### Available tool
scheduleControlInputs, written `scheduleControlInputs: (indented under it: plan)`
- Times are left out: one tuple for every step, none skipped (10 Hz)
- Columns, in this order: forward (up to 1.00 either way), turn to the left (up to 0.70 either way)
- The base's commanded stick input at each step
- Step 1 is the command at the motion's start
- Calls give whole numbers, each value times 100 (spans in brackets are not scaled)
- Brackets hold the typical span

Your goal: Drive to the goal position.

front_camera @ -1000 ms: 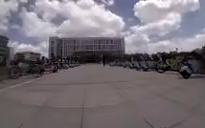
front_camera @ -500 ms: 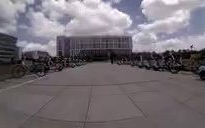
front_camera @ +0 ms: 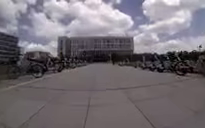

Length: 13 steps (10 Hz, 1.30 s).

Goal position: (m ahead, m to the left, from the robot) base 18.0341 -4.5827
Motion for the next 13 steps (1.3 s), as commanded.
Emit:
scheduleControlInputs:
  plan:
    - [70,0]
    - [70,0]
    - [70,0]
    - [70,0]
    - [70,0]
    - [70,0]
    - [70,0]
    - [70,0]
    - [70,0]
    - [70,0]
    - [70,0]
    - [70,0]
    - [70,0]
